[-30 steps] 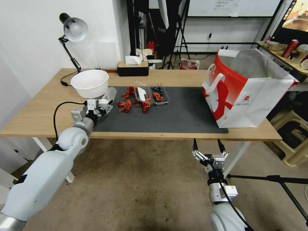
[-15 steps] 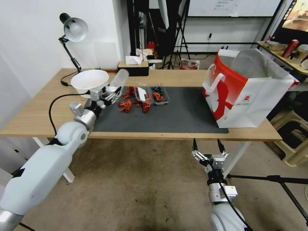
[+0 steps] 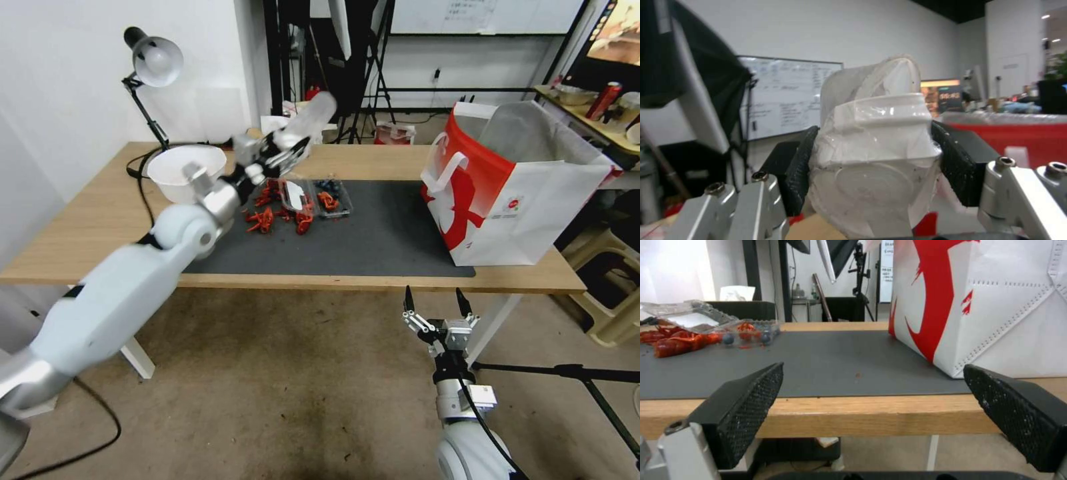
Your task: Pick up the trash from the table and place it into the takeout bag.
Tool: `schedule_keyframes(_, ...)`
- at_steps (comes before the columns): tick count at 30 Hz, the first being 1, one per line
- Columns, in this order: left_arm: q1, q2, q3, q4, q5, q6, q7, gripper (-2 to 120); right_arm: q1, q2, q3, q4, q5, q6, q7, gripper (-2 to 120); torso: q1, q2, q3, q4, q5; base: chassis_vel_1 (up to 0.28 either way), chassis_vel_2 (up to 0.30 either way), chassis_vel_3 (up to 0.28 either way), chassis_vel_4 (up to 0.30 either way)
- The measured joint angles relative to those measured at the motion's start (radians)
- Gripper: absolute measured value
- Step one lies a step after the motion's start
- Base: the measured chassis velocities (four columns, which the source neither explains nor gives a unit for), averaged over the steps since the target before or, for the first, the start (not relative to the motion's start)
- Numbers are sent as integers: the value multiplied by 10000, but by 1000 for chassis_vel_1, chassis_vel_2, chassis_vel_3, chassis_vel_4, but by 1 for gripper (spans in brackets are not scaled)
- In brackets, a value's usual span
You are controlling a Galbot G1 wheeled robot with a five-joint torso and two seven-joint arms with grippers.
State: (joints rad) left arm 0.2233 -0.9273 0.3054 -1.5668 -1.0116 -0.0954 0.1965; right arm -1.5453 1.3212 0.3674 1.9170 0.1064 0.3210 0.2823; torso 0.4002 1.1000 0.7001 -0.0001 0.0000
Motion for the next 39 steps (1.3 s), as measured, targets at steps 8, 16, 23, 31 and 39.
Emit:
schedule_keyframes(8,-2065,-1544,1798,788,-451,19,-76,60,18,86,91,3,-9,-8,10,100,-1,0,0,-2,7,0,0,0,0)
schedule_keyframes(16,-3855,-3290,3135,2120,-870,39,-169,58,59,242,101,-11,-47,-11,20,100,-1,0,-1,0,4,0,0,0,0)
schedule_keyframes(23,-4570,-4354,3910,3199,-1043,43,-165,54,81,262,107,-41,-51,-18,28,100,-1,0,-1,1,2,0,0,0,0)
schedule_keyframes(31,-4899,-5891,4768,4733,-1055,-35,-51,54,94,292,104,-88,-77,-11,37,100,-2,0,-1,-3,3,0,0,0,0)
schedule_keyframes(39,-4725,-6526,4705,5517,-735,-178,119,59,81,298,152,-92,-65,44,62,100,-2,1,-2,1,0,0,0,0,0)
